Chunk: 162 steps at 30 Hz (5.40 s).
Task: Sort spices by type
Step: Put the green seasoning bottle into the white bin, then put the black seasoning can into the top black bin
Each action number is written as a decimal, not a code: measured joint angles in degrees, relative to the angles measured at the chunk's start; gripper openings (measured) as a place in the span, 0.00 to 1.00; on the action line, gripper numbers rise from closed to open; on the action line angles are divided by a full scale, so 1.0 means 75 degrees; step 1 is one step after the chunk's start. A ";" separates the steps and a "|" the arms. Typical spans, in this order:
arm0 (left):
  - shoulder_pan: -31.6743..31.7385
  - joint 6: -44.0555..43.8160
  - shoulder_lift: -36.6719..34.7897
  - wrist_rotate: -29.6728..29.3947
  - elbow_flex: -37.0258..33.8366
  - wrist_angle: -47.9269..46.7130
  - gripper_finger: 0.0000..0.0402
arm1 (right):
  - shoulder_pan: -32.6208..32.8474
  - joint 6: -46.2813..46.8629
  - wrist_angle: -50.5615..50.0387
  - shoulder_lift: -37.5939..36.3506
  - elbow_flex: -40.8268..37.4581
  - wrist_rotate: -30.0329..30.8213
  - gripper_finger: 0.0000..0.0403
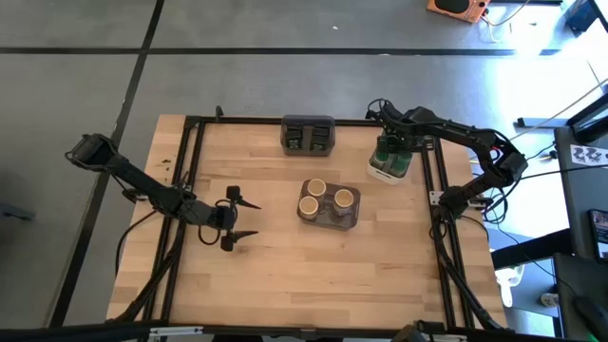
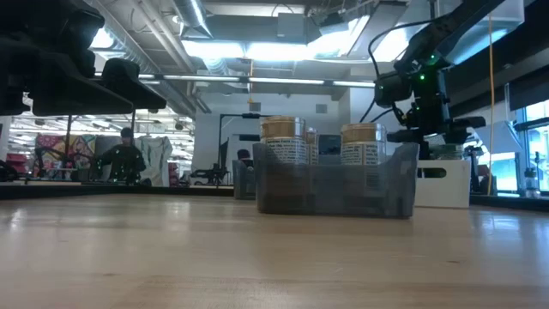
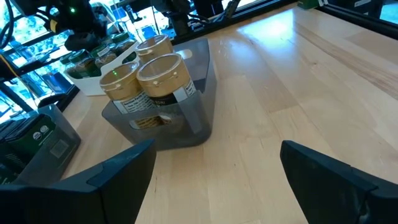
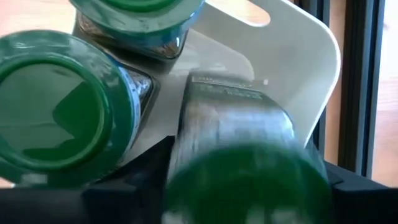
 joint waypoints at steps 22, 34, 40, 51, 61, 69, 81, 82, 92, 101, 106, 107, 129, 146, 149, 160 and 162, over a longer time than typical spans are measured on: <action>0.0000 0.0018 0.0000 0.0000 0.0000 0.0003 0.85 | 0.2201 0.0016 -0.3037 -0.0204 0.3477 0.0166 0.72; 0.0000 -0.0184 0.0000 0.0003 0.0000 0.0003 0.85 | 0.5799 0.1570 -0.3530 -0.0198 0.3858 -0.0323 0.72; -0.0003 -0.0192 0.0000 0.0003 0.0000 0.0003 0.85 | 0.7495 0.3286 -0.3507 -0.0192 0.3858 -0.0817 0.72; -0.0003 -0.0204 0.0000 0.0003 0.0000 0.0003 0.85 | 1.0119 0.5523 -0.3476 -0.0192 0.3858 -0.2119 0.72; 0.0000 -0.0184 0.0000 0.0003 0.0000 0.0000 0.85 | 1.1874 0.7548 -0.2835 -0.0108 0.3856 -0.2205 0.72; 0.0000 -0.0235 0.0000 0.0003 0.0000 -0.0009 0.85 | 1.2862 0.8326 -0.1758 0.0621 0.3856 -0.2215 0.72; -0.0003 -0.0585 0.0000 0.0003 0.0000 -0.0009 0.85 | 1.3899 0.8064 -0.0543 0.1842 0.3853 -0.3910 0.72; -0.0003 -0.0572 0.0000 0.0003 0.0000 -0.0009 0.85 | 1.3979 0.8061 -0.0526 0.1910 0.3853 -0.3994 0.72; -0.0001 -0.0405 -0.0003 0.0003 0.0000 -0.0020 0.85 | 1.4423 0.7331 -0.0140 0.2537 0.3853 -0.4343 0.72; -0.0003 -0.0347 -0.0003 0.0003 0.0000 -0.0029 0.85 | 1.4422 0.6797 -0.0496 0.2971 0.3853 -0.4927 0.72; -0.0001 -0.0347 -0.0003 0.0003 0.0000 -0.0028 0.85 | 1.4495 0.6770 -0.0616 0.3034 0.3853 -0.4847 0.72; -0.0002 -0.0347 -0.0003 0.0002 0.0000 -0.0027 0.85 | 1.4514 0.6826 -0.0675 0.3034 0.3853 -0.4794 0.72; -0.0003 -0.0283 -0.0003 0.0000 0.0003 -0.0182 0.85 | 1.4716 0.6432 -0.0775 0.3674 0.3850 -0.5300 0.72; -0.0001 -0.0259 -0.0003 0.0000 0.0003 -0.0176 0.85 | 1.4321 0.6232 -0.1299 0.3611 0.3861 -0.4770 0.33; -0.0002 -0.0259 -0.0003 0.0000 0.0003 -0.0174 0.85 | 1.4047 0.6043 -0.1360 0.3482 0.3861 -0.4308 0.33; 0.0000 -0.0256 -0.0003 0.0000 0.0003 -0.0175 0.85 | 1.2598 0.4929 -0.2073 0.2719 0.3852 -0.2196 0.33; -0.0003 -0.0256 -0.0003 0.0000 0.0003 -0.0175 0.85 | 1.2286 0.4588 -0.2091 0.2619 0.3853 -0.1802 0.33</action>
